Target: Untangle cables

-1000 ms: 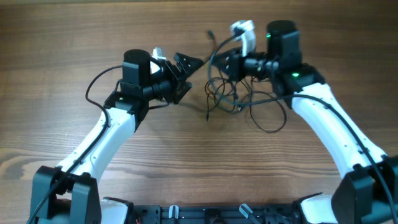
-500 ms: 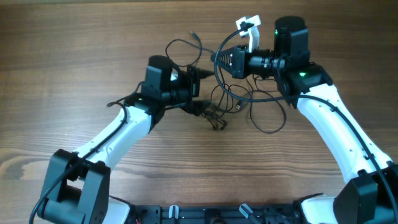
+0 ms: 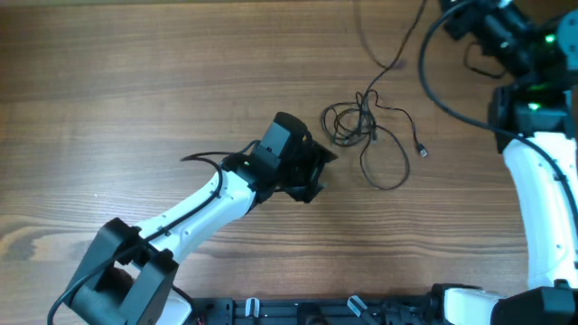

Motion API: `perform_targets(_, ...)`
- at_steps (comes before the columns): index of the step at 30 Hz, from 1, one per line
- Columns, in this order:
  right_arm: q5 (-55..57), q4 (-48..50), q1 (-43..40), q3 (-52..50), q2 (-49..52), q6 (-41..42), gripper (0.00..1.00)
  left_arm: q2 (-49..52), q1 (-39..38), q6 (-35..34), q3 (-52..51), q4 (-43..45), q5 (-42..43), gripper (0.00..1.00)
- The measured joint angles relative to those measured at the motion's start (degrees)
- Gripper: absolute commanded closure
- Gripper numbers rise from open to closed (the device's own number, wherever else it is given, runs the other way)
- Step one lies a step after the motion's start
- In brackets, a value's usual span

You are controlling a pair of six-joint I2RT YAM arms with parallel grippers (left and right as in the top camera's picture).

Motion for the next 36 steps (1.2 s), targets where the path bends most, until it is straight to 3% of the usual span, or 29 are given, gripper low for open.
perform_targets(4,2.7,0.5,-6.8,0.0,0.0,5.6,0.95,1.3,0.1,1.1,0.0,-4.6,-2.1,0.2)
perform_targets(7,3.1,0.8,-9.7,0.1,0.0,8.0,0.95,1.4,0.1,1.5,0.0,-4.7,-3.9,0.06)
perform_targets(9,3.3,-7.0,-8.5,0.6,0.0,6.5,0.95,1.4,0.1,1.7,0.0,-3.9,-4.7,0.0)
perform_targets(12,3.6,-23.1,-5.1,1.0,0.3,1.7,0.96,1.6,0.8,1.8,-0.5,7.4,-5.2,0.0)
perform_targets(14,3.5,-27.3,-2.8,0.9,0.5,-1.9,0.95,1.6,2.7,1.5,-0.3,16.9,-5.4,0.0)
perform_targets(20,2.1,-27.7,1.6,0.9,0.5,-5.2,0.95,2.2,4.8,-13.9,-0.2,23.8,-6.8,0.01)
perform_targets(24,1.8,-28.9,2.7,0.9,0.5,-5.3,0.96,6.9,0.6,-21.8,-0.1,29.8,-8.0,0.18)
perform_targets(30,1.8,-34.4,2.7,0.9,0.5,-5.9,0.95,17.9,-4.2,-21.8,0.0,40.3,-10.1,0.5)
perform_targets(35,-0.7,-35.8,2.7,0.9,0.5,-6.1,0.96,24.3,-4.8,-21.0,-0.2,47.6,-14.1,0.54)
perform_targets(36,-1.0,-36.1,2.7,0.9,0.5,-6.1,0.95,24.7,-4.8,-20.5,-0.2,48.1,-14.6,0.61)
